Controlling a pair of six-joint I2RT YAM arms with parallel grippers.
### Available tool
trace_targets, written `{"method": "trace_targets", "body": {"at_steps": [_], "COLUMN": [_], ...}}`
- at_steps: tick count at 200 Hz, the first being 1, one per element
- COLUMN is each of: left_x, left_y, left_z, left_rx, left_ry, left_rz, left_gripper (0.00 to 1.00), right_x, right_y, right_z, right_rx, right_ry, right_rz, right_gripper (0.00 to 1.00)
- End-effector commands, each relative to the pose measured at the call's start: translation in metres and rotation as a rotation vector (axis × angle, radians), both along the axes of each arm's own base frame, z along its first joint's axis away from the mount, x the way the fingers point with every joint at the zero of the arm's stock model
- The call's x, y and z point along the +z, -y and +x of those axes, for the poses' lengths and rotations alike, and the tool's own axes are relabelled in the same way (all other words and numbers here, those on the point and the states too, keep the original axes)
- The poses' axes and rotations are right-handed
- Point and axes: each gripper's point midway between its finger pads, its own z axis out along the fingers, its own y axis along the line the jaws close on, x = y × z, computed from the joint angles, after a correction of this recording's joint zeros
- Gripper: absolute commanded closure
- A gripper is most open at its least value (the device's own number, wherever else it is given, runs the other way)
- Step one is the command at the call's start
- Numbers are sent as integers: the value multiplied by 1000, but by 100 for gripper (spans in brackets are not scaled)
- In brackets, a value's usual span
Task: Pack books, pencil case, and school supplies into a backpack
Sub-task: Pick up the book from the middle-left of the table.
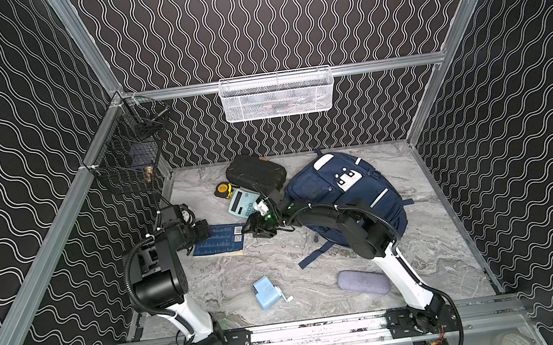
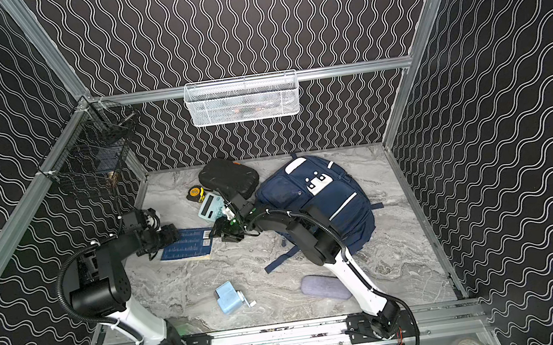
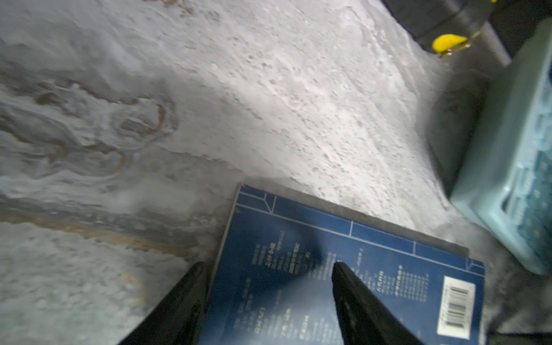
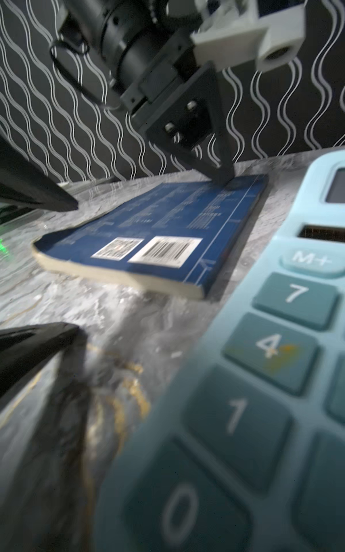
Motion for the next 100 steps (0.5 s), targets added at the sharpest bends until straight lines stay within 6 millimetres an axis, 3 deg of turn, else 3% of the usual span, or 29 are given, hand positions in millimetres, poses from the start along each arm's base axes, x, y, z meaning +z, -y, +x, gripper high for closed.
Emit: {"method": "trace_targets", "body": {"at_steps": [1, 37, 86, 100], "left_x": [-31, -36, -35, -35], "left_y": [35, 38, 34, 34], "left_z": [-60, -66, -67, -68], "left_rx": [28, 47, 63, 68], "left_ry": [-280, -302, -306, -306], "left_rz": [-190, -207, -187, -184], "left_gripper": [30, 31, 31, 31], "right_x": [-4, -9, 27, 40], "right_y": [-11, -19, -25, -26], "right_z": [1, -3, -2, -2], "right_rx": [-67, -88, -89, -82], "right_ry": [-80, -150, -132, -119], "right_rz": [63, 128, 257, 294], "right_gripper": [40, 44, 70, 73]}}
